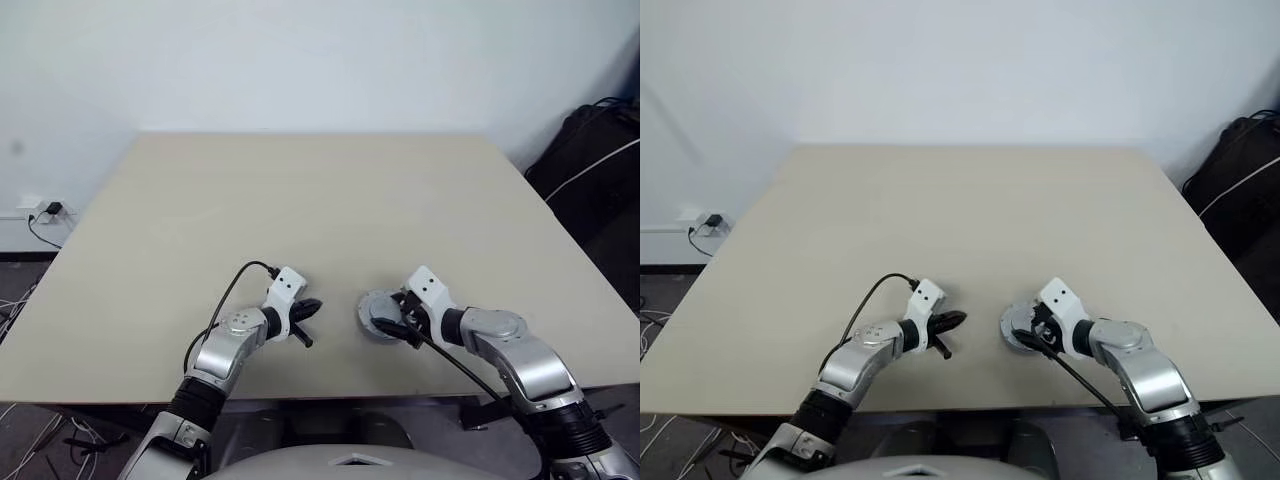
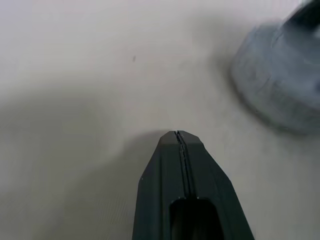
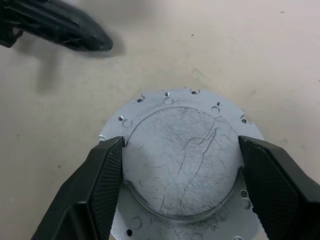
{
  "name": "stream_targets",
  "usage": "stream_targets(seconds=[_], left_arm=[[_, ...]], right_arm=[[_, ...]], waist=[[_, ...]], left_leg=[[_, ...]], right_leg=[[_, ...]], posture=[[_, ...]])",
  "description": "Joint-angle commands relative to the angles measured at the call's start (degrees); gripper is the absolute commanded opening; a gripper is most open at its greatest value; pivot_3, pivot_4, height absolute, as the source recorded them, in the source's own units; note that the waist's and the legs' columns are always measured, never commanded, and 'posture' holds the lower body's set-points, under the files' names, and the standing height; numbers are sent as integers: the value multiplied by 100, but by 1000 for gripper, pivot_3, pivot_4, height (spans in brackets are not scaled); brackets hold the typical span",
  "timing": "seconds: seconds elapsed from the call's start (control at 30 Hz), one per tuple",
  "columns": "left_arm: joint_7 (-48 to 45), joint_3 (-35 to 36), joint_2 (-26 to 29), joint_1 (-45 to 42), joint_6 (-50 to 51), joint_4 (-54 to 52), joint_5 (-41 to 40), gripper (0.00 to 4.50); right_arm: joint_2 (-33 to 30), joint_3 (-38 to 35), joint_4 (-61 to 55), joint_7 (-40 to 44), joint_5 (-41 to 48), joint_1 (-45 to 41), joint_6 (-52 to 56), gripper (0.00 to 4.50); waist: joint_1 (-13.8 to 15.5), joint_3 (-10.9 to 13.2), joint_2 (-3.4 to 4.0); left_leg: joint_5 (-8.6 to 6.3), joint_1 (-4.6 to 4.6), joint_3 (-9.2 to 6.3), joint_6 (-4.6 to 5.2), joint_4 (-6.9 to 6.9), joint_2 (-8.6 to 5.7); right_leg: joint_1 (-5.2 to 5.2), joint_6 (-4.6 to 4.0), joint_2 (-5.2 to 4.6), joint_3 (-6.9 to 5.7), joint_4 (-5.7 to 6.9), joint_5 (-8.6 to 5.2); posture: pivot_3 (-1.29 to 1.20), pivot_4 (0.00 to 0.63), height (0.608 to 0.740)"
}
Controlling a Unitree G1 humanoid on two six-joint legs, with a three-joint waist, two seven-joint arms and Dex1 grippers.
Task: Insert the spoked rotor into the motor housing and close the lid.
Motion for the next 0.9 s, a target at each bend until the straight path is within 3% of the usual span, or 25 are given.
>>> stream_targets(seconds=[0.03,0.27,0.53,0.9], left_arm=[[-113,431,-174,-23,-604,-350,-451,0],[-149,742,-82,202,-741,-700,-715,0],[-155,675,-38,419,-528,-871,-758,0],[-125,641,-28,460,-473,-911,-801,0]], right_arm=[[218,109,-29,-18,98,-222,-81,3242],[666,468,69,125,96,-618,-291,3242],[1004,1058,570,171,-248,-1173,-629,3242],[814,1126,798,294,-451,-1206,-752,3242]], waist=[[-58,3,-5],[-236,4,-6],[-238,4,-6],[-238,4,-6]], left_leg=[[1,0,0,-1,0,1],[7,4,3,-10,0,20],[16,10,2,-26,0,50],[19,12,3,-33,-1,55]], right_leg=[[0,0,0,0,1,0],[-2,-14,19,-10,9,0],[-3,-46,56,-9,14,-10],[-3,-54,62,-5,16,-8]], posture=[[0,0,740],[0,0,740],[0,0,740],[0,0,740]])
